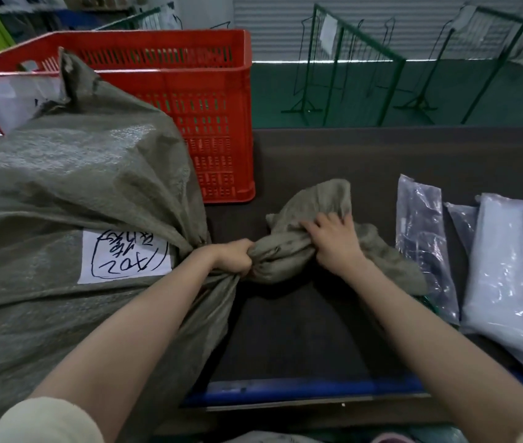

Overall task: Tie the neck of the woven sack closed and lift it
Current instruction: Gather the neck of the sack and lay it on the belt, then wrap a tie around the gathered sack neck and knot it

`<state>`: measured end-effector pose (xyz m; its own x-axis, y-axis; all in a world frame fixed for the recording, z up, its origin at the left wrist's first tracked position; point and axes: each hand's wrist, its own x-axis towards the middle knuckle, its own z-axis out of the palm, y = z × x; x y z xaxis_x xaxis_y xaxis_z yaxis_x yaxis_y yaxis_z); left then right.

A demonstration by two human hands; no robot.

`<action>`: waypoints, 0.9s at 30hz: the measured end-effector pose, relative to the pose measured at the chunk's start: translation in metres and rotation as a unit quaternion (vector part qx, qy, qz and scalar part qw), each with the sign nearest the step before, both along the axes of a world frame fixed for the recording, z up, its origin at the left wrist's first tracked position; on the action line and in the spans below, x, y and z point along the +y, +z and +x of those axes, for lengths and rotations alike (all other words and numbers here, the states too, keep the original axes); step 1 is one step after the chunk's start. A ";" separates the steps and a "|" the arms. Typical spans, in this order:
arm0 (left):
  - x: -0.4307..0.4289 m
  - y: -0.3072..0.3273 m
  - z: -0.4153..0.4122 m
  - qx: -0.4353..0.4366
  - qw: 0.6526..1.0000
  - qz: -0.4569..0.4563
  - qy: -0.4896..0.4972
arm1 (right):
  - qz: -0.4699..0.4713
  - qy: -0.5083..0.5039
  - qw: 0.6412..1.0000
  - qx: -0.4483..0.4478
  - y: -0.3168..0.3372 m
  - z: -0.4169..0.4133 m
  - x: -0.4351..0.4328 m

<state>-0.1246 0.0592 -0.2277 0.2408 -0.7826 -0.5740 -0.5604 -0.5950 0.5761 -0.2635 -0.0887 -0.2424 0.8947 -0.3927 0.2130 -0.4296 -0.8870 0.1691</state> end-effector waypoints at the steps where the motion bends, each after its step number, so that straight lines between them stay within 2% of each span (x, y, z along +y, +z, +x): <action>1: -0.002 0.005 -0.001 0.012 0.997 -0.063 0.034 | -0.087 0.023 0.990 -0.107 0.006 0.005 -0.009; 3: -0.003 0.015 0.000 0.040 0.980 -0.173 0.093 | -0.185 0.068 0.935 -0.294 0.017 0.011 -0.023; 4: -0.003 0.016 0.002 0.050 0.972 -0.202 0.111 | -0.208 0.080 0.909 -0.353 0.019 0.013 -0.025; 5: -0.003 0.016 0.003 0.052 0.969 -0.208 0.121 | -0.214 0.080 0.895 -0.383 0.015 0.015 -0.028; 6: -0.004 0.011 0.005 0.041 0.974 -0.188 0.119 | -0.209 0.069 0.898 -0.382 0.008 0.015 -0.027; 7: -0.005 0.004 0.007 0.018 0.984 -0.144 0.106 | -0.194 0.054 0.919 -0.338 -0.005 0.013 -0.025; 8: -0.007 -0.005 0.009 -0.017 0.994 -0.077 0.081 | -0.152 0.035 0.958 -0.240 -0.020 0.011 -0.024; 9: -0.008 -0.013 0.009 -0.058 0.997 0.010 0.053 | -0.048 0.014 0.994 -0.100 -0.031 0.007 -0.023; 10: -0.008 -0.020 0.010 -0.092 0.991 0.088 0.034 | 0.096 -0.011 0.995 0.032 -0.041 0.002 -0.021; 11: -0.008 -0.025 0.010 -0.107 0.984 0.137 0.036 | 0.230 -0.035 0.965 0.124 -0.046 0.000 -0.020; 12: -0.009 -0.027 0.010 -0.113 0.981 0.153 0.043 | 0.307 -0.044 0.937 0.159 -0.045 -0.002 -0.024; 15: -0.008 -0.018 0.004 -0.214 0.968 0.134 -0.007 | 0.392 -0.033 0.912 0.116 -0.040 -0.007 -0.033; 17: -0.018 -0.009 -0.005 -0.293 0.940 0.163 -0.071 | 0.400 -0.025 0.912 0.083 -0.038 -0.014 -0.035; 19: -0.035 0.001 -0.019 -0.328 0.913 0.218 -0.107 | 0.386 -0.017 0.922 0.043 -0.037 -0.023 -0.031; 21: -0.055 0.010 -0.039 -0.360 0.897 0.222 -0.131 | 0.387 -0.016 0.922 -0.002 -0.034 -0.032 -0.027; 24: -0.082 0.019 -0.077 -0.405 0.872 0.181 -0.205 | 0.391 -0.074 0.913 -0.091 -0.032 -0.057 -0.032; 27: -0.101 0.019 -0.116 -0.394 0.849 0.171 -0.308 | 0.333 -0.191 0.906 -0.179 -0.034 -0.090 -0.041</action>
